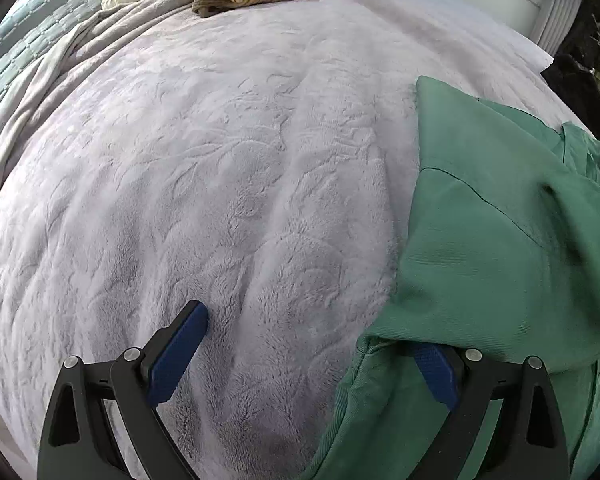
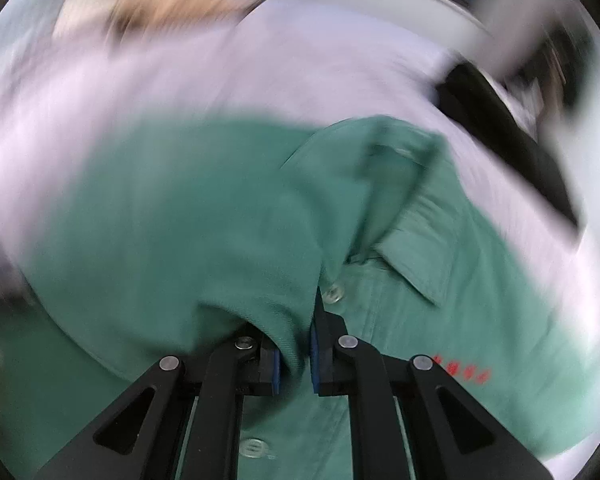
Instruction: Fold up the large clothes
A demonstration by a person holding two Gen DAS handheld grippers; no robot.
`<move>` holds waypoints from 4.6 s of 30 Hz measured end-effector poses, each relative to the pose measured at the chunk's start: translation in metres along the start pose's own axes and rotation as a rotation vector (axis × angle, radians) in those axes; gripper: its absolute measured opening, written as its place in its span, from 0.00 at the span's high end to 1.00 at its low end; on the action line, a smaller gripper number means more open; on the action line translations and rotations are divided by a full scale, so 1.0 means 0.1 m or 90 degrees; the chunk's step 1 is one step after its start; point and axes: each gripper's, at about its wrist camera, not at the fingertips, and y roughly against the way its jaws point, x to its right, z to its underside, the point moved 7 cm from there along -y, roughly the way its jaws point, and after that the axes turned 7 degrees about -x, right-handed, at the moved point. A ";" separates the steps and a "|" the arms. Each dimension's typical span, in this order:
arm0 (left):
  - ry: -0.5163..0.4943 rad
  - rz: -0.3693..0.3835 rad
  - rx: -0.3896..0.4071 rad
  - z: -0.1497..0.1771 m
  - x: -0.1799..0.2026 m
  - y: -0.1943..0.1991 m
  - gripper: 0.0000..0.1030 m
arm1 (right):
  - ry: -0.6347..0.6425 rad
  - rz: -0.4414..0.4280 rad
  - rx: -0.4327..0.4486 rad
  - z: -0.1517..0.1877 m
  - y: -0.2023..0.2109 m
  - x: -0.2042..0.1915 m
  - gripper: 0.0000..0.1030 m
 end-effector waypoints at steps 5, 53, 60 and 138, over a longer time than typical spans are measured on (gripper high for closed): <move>0.000 0.011 0.002 0.03 -0.11 -0.04 0.04 | -0.490 -0.333 -0.014 0.32 -0.10 1.06 0.59; -0.248 0.196 -0.095 -1.39 0.71 -0.17 0.91 | -0.433 -0.564 -0.229 0.59 -0.99 -1.52 0.98; -0.226 0.154 -0.065 -1.37 0.61 -0.24 0.92 | -0.362 -0.506 -0.328 0.96 -1.21 -1.63 0.97; -0.295 0.088 -0.145 1.30 2.52 1.02 0.01 | -0.425 -0.286 -0.098 1.57 0.68 1.90 0.00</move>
